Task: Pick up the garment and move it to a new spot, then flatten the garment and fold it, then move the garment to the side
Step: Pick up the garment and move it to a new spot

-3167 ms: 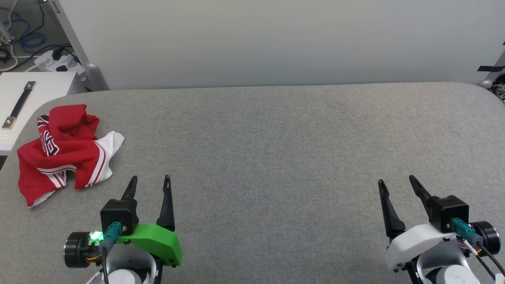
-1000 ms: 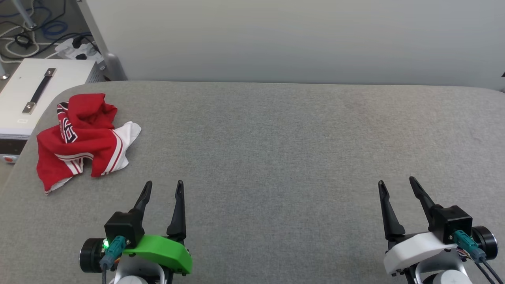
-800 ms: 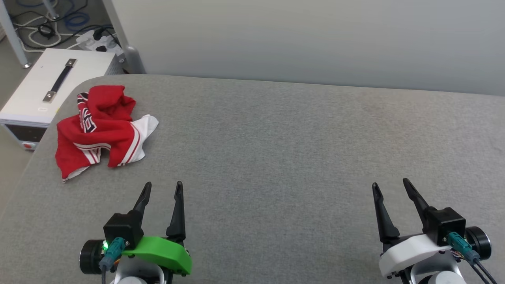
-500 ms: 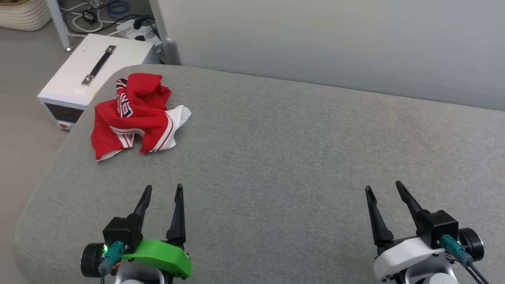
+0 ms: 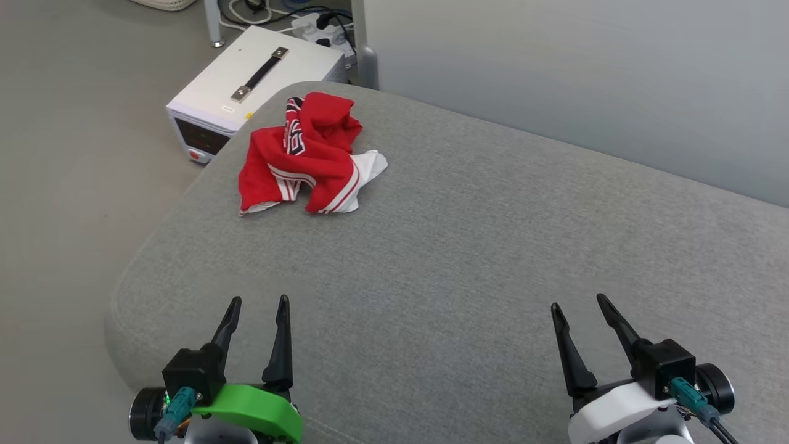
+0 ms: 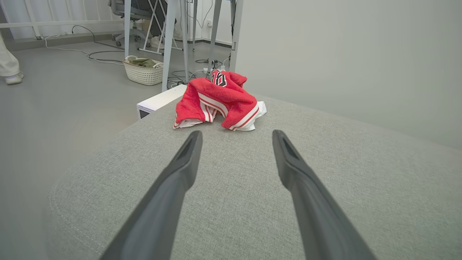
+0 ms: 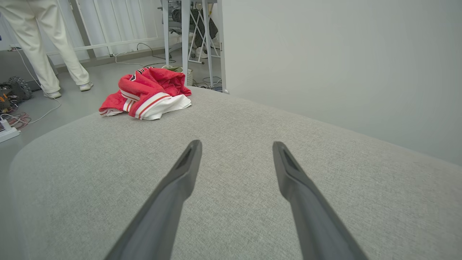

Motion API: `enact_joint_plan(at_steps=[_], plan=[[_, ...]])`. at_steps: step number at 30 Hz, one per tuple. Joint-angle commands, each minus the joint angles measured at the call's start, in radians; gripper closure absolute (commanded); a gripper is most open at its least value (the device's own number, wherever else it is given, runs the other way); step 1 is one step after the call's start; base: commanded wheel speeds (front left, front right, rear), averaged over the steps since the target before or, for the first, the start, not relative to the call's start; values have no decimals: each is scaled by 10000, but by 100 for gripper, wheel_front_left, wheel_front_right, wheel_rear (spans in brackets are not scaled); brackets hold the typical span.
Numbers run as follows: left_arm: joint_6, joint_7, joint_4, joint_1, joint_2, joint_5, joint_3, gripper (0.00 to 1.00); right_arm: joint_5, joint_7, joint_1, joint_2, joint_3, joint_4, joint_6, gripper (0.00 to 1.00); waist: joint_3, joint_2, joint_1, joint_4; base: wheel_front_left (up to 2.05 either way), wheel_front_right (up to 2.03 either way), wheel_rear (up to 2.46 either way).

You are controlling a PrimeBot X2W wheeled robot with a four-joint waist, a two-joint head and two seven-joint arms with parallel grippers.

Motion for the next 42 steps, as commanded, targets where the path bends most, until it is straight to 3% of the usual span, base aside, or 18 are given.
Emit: enact_joint_plan(at_steps=[1,12,20,27,31,36,41,42], plan=[[-76,-117,50,166,-41,-132,-29,0,94,-109,107,9,64,75,-9,0,-45,0,0,643,0,0,0],[-122,-333,49,310,-45,-423,54,0,148,-322,60,11,241,198,-9,0,53,0,0,1288,0,0,0],[-93,-333,67,38,-45,-716,101,0,-112,-322,-66,-84,180,78,-9,0,625,0,0,905,0,0,0],[-364,-333,733,-1211,0,-769,302,0,-249,-319,-364,-645,177,-401,-9,0,1632,0,0,419,0,0,0],[-520,-48,1699,-2718,593,-1052,76,0,-311,-94,-655,-1029,116,-1075,-9,0,2453,0,0,16,0,0,0],[-574,1468,2632,-4902,1607,-1775,-71,0,-348,397,-964,-1421,59,-2131,-9,0,3457,0,0,-550,0,0,0],[-583,3783,3163,-6902,2669,-3397,-538,0,-336,822,-1252,-1725,107,-3146,-9,0,4515,0,0,-1092,0,0,0],[-584,4769,3278,-7591,3128,-4076,-712,0,-344,951,-1373,-1816,131,-3444,-9,0,4888,0,0,-1284,0,0,0]])
